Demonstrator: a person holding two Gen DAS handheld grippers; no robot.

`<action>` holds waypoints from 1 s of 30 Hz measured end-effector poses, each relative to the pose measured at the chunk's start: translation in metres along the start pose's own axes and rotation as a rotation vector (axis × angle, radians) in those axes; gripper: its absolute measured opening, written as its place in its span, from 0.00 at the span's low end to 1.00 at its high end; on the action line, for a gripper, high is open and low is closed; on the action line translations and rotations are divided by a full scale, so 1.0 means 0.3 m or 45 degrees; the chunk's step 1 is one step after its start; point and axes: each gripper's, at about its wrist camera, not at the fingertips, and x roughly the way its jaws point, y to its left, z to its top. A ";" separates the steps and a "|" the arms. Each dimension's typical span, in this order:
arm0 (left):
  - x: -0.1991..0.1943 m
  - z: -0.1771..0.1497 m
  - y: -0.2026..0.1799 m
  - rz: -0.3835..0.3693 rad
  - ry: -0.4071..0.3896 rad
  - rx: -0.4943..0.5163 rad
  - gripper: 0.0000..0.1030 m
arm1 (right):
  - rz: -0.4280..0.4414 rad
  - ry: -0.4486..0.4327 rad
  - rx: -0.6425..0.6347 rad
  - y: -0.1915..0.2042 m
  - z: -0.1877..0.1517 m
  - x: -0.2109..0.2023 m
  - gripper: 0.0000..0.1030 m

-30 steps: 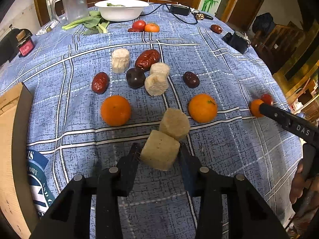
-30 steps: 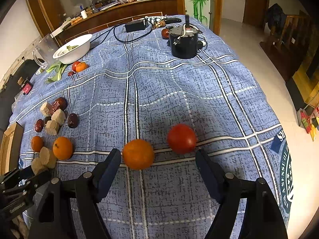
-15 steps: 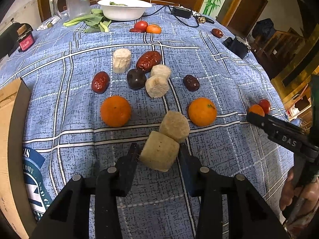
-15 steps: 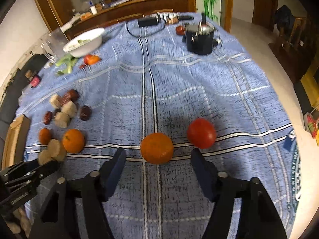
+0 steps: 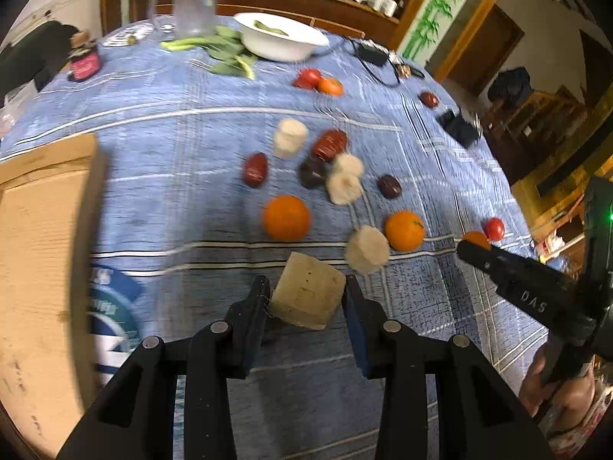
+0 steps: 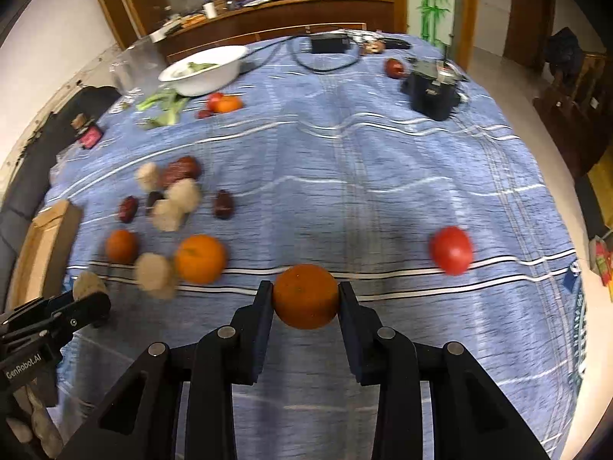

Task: Organize fruits
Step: 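Carry both held items into the cardboard box and open both tools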

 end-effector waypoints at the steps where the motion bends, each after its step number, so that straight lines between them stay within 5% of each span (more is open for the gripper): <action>1: -0.019 0.004 0.024 0.006 -0.010 -0.008 0.36 | 0.015 0.000 -0.002 0.025 0.004 -0.001 0.35; 15: -0.229 0.136 0.660 0.259 -0.077 -0.192 0.36 | 0.422 0.096 -0.126 0.739 0.152 0.100 0.35; 23: -0.148 0.184 0.905 0.289 -0.008 -0.289 0.36 | 0.387 0.143 -0.294 1.058 0.162 0.252 0.36; 30: -0.102 0.188 0.948 0.276 0.027 -0.307 0.37 | 0.289 0.182 -0.357 1.144 0.140 0.356 0.36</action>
